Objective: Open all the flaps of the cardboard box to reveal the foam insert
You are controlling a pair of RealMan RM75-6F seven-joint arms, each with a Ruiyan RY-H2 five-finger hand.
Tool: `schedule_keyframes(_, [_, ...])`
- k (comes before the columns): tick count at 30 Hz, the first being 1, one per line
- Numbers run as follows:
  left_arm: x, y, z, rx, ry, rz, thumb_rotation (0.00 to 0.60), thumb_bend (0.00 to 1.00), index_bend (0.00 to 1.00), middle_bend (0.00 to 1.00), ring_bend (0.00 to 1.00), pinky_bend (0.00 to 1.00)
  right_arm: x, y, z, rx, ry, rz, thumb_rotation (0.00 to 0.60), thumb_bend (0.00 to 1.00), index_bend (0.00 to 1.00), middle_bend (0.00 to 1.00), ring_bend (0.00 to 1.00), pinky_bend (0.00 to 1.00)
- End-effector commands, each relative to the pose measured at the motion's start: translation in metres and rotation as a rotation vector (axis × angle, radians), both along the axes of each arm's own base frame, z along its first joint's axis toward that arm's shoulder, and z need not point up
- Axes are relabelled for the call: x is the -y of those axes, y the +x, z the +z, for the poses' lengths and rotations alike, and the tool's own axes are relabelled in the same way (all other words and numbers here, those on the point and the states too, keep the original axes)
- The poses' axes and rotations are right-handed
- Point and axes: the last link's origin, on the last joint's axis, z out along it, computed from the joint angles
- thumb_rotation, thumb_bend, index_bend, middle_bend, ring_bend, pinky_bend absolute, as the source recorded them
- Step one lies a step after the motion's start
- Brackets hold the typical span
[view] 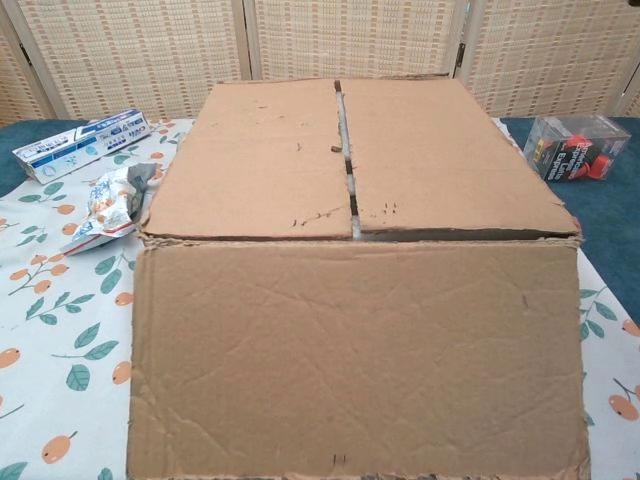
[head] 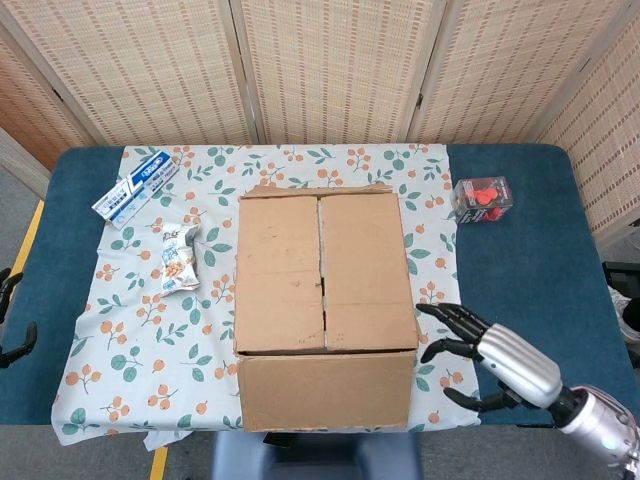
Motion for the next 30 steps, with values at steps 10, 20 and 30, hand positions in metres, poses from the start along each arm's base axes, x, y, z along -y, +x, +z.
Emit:
schedule_keyframes(10, [0.004, -0.01, 0.008, 0.053, 0.017, 0.019, 0.6, 0.56, 0.0, 0.0, 0.0, 0.0, 0.113, 0.109, -0.088, -0.444, -0.236, 0.256, 0.334, 0.36, 0.6, 0.0, 0.0, 0.0])
schedule_keyframes(20, [0.005, -0.018, 0.017, 0.097, 0.036, 0.025, 0.6, 0.56, 0.0, 0.0, 0.0, 0.0, 0.145, 0.144, -0.133, -0.504, -0.218, 0.274, 0.281, 0.22, 0.65, 0.0, 0.0, 0.0])
schedule_keyframes(30, [0.005, -0.021, 0.02, 0.115, 0.042, 0.02, 0.6, 0.56, 0.0, 0.0, 0.0, 0.0, 0.159, 0.144, -0.154, -0.529, -0.206, 0.273, 0.278, 0.22, 0.65, 0.0, 0.0, 0.0])
